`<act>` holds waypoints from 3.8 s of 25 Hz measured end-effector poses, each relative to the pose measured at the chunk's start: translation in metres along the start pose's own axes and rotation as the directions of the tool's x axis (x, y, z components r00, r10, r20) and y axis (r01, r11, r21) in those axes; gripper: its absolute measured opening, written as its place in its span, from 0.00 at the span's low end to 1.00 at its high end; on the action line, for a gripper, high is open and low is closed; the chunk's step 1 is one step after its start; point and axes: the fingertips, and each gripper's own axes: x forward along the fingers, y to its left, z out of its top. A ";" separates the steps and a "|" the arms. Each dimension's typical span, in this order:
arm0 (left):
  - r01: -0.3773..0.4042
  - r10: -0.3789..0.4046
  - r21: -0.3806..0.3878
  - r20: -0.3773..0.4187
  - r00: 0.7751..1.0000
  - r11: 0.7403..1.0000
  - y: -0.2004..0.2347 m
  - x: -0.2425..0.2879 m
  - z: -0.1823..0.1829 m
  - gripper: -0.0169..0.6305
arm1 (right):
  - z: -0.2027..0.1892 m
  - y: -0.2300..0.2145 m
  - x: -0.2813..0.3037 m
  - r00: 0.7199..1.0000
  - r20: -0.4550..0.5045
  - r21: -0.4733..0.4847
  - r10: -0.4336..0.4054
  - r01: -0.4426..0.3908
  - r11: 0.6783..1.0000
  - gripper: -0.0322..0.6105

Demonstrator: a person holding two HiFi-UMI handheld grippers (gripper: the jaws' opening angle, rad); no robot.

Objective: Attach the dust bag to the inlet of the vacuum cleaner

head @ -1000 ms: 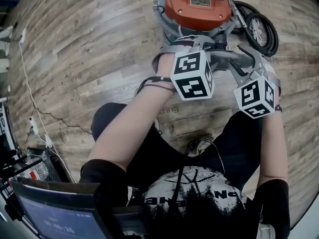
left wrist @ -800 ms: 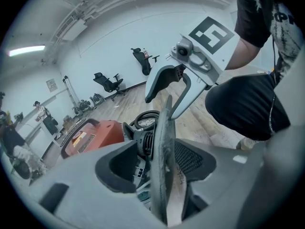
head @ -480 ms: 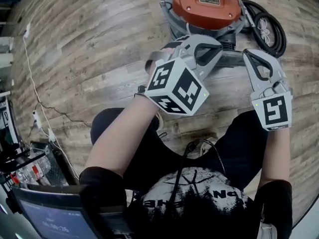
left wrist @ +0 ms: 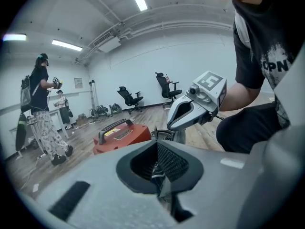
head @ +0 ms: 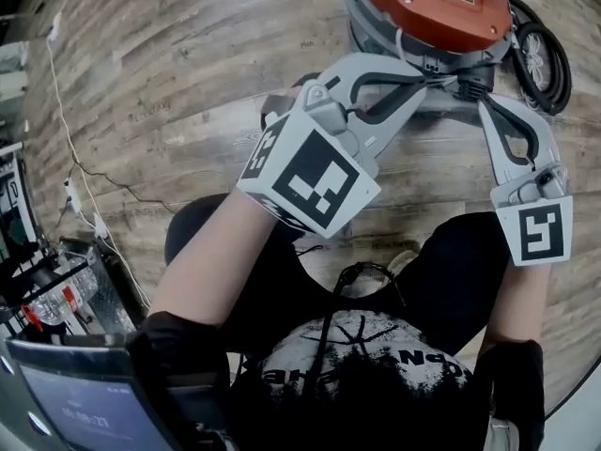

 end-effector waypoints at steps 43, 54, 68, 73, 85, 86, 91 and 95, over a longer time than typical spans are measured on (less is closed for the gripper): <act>-0.112 0.171 -0.310 0.168 0.971 0.944 0.246 -0.414 0.333 0.03 | 0.590 -0.050 0.008 0.939 0.156 0.149 0.307 -0.330 0.932 0.06; -0.222 0.303 -0.374 0.174 0.937 0.900 0.241 -0.412 0.378 0.03 | 0.613 -0.090 -0.027 0.891 0.286 0.111 0.353 -0.397 0.911 0.06; -0.315 0.375 -0.305 0.166 0.912 0.899 0.216 -0.359 0.440 0.03 | 0.604 -0.136 -0.074 0.854 0.335 0.055 0.398 -0.439 0.897 0.06; -0.294 0.348 -0.289 0.160 0.924 0.911 0.202 -0.336 0.446 0.03 | 0.583 -0.149 -0.089 0.876 0.307 0.062 0.372 -0.409 0.911 0.06; -0.281 0.337 -0.286 0.169 0.926 0.916 0.197 -0.323 0.457 0.03 | 0.575 -0.155 -0.103 0.877 0.301 0.043 0.375 -0.405 0.913 0.06; -0.280 0.335 -0.284 0.167 0.927 0.917 0.196 -0.322 0.456 0.03 | 0.575 -0.154 -0.104 0.875 0.304 0.042 0.376 -0.407 0.913 0.06; -0.280 0.331 -0.276 0.161 0.930 0.920 0.196 -0.321 0.457 0.03 | 0.572 -0.155 -0.105 0.877 0.305 0.046 0.372 -0.403 0.914 0.06; -0.277 0.324 -0.254 0.166 0.931 0.927 0.193 -0.324 0.460 0.03 | 0.574 -0.151 -0.103 0.875 0.309 0.046 0.373 -0.405 0.913 0.06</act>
